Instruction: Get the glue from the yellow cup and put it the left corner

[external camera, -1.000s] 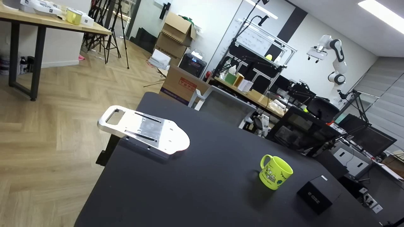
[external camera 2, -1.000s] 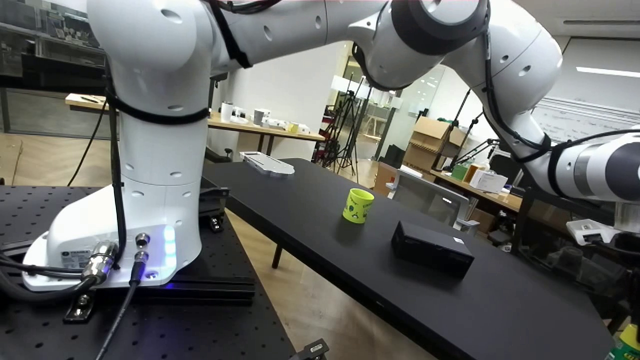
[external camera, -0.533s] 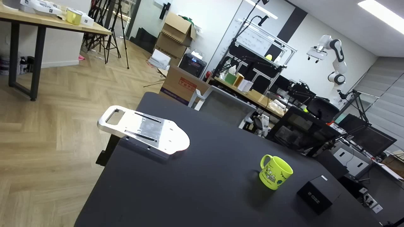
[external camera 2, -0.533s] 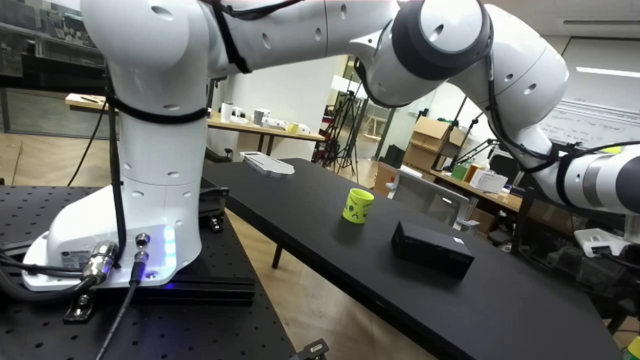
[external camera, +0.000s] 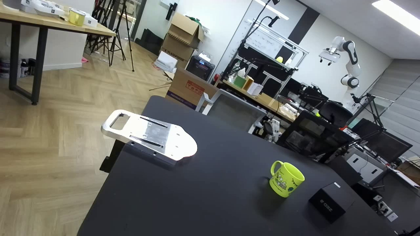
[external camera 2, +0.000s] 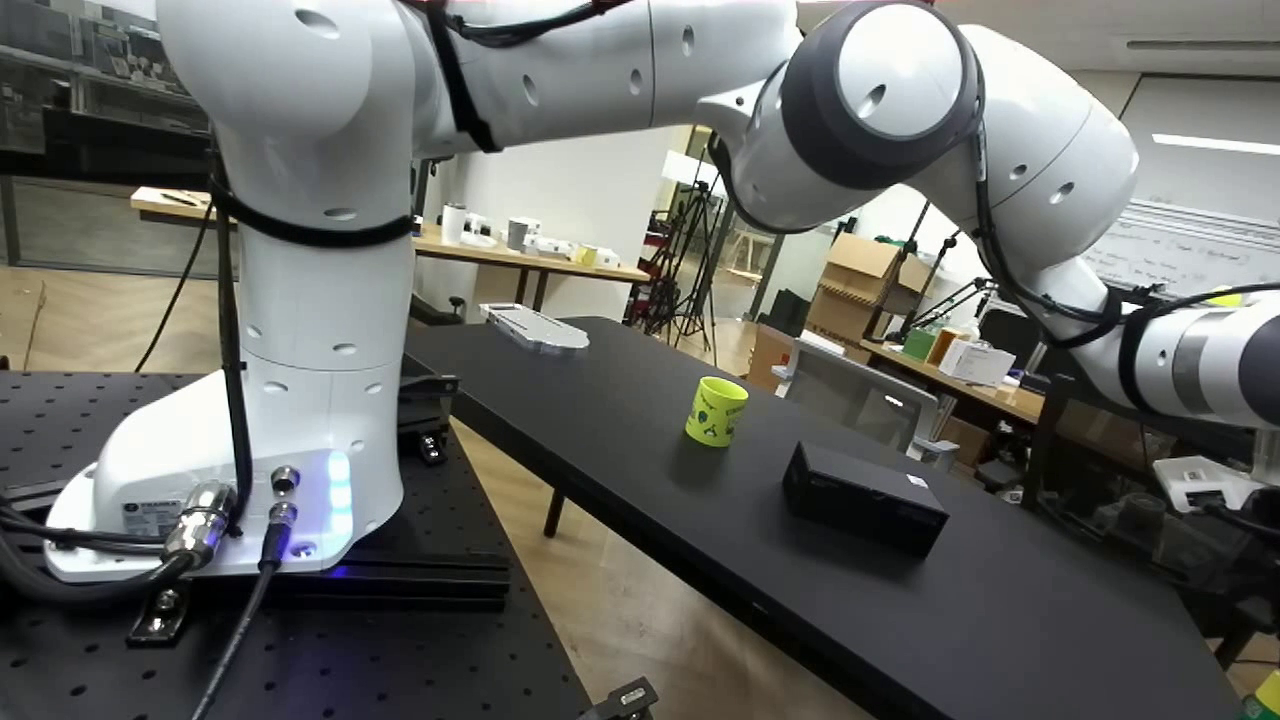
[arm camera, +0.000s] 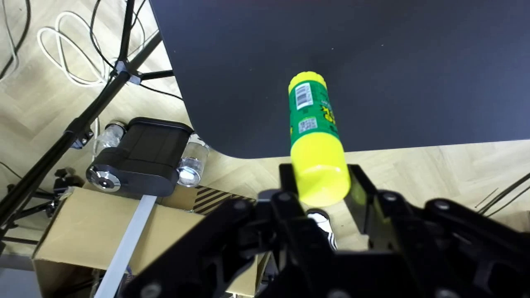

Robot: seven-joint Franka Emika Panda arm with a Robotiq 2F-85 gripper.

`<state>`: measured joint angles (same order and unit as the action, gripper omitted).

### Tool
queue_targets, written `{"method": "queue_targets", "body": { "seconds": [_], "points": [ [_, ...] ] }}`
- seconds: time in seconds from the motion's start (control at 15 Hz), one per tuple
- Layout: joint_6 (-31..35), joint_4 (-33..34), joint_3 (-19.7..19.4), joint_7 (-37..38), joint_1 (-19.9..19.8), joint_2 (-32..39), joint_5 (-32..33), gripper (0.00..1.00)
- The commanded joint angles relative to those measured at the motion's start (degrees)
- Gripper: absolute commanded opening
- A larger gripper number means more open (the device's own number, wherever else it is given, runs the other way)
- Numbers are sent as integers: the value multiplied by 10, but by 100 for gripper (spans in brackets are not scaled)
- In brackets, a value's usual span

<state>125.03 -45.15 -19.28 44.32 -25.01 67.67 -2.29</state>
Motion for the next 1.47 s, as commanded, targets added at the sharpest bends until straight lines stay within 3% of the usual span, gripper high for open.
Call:
{"method": "queue_targets", "body": {
  "seconds": [0.0,0.27,0.33,0.73,0.8,0.93,1.27,1.33,1.4],
  "points": [
    [-8,4,-1,4,0,1,0,34],
    [-13,10,-2,7,-1,3,1,34],
    [-13,10,-2,7,-1,4,1,9],
    [6,-25,-4,18,16,12,2,9],
    [10,-28,-1,13,16,7,0,59],
    [11,-31,-5,16,20,-2,2,65],
    [22,-65,-42,15,44,-55,26,98],
    [20,-20,-25,6,28,-14,13,100],
    [19,-23,-28,4,30,-22,13,88]
  ]
}}
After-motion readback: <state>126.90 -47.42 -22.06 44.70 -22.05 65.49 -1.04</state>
